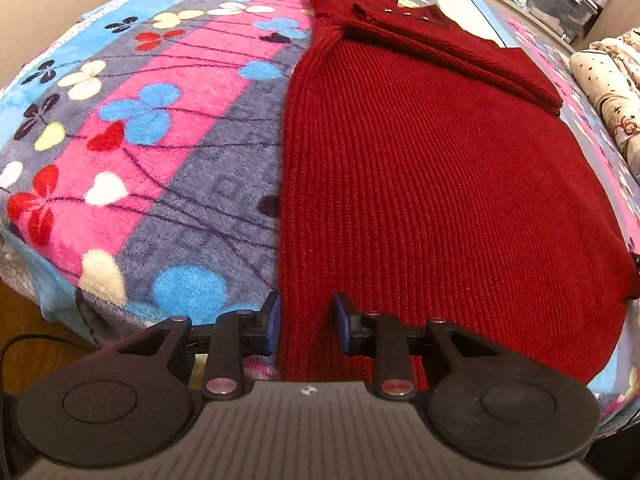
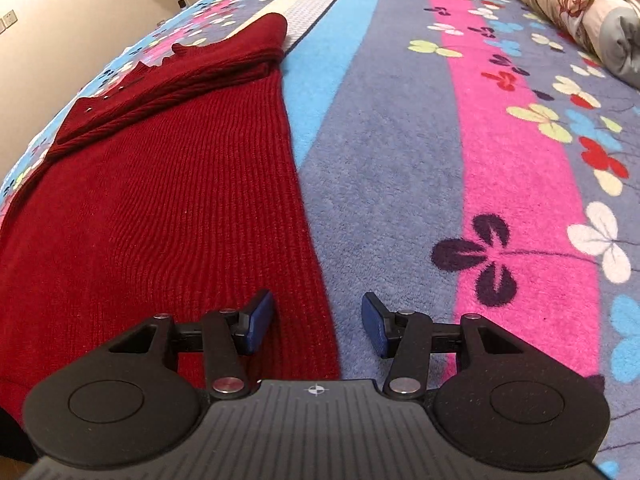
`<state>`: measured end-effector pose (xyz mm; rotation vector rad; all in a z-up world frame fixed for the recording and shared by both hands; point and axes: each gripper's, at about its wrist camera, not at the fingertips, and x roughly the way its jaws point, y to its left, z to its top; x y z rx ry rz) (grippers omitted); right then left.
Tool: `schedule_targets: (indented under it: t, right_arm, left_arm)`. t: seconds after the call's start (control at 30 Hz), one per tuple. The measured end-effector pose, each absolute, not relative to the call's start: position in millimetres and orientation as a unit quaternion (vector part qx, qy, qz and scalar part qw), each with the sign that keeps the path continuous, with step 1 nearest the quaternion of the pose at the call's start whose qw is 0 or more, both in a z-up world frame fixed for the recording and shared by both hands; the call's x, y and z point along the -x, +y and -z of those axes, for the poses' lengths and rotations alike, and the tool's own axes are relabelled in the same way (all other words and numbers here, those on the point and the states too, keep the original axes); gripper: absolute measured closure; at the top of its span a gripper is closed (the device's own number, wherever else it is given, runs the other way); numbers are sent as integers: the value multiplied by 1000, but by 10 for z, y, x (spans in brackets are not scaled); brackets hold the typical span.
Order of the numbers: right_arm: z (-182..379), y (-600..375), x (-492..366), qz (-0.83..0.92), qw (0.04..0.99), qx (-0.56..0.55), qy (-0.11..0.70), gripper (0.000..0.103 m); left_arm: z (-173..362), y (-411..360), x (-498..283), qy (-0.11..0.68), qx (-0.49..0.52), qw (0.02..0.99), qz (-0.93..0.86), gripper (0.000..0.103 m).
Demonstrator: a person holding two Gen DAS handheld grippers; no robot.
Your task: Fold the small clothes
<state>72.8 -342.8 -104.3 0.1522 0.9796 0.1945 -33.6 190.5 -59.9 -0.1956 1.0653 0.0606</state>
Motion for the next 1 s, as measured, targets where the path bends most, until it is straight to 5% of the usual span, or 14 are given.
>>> schedule_targets:
  t: [0.07,0.1,0.13,0.17,0.27,0.43,0.77,0.87,0.93,1.0]
  right_arm:
    - [1046,-3408,-736,-99,876,-62,467,56]
    - [1043,-3403,-735,-107,876,-65,467,68]
    - [1033,-3402,-737,-117,874,-73,466,76]
    - [1014,-3395,-733,-118,875,-74,463,87]
    - [869,-3419,-693,-121,892,-89,425,96]
    - [562,-3647,-611,-160,907,-181,344,97]
    - [1072,-3533,-782,-106,864,-138,472,80]
    - [1064,-3509,-749,-108,866,-131,471,80]
    - [1058,-3472,-725,-115,867,-121,469,78]
    - [1014,-3443,-723,-124,874,-103,459,91]
  left_arm:
    - [607,1916,333,508,96,855,-30,72]
    - [604,1909,336,508,94,856,-31,73]
    - [598,1891,318,507,91,857,-30,77]
    - [578,1879,318,500,88,861,-29,93]
    - [390,1861,408,447,87,890,-18,93]
    - [180,1877,527,386,119,914,25,92]
    - [602,1929,316,501,127,856,-10,77]
    - [607,1931,326,501,126,856,-7,79]
    - [591,1901,328,495,120,861,-1,90]
    - [474,1874,397,462,108,880,-4,92]
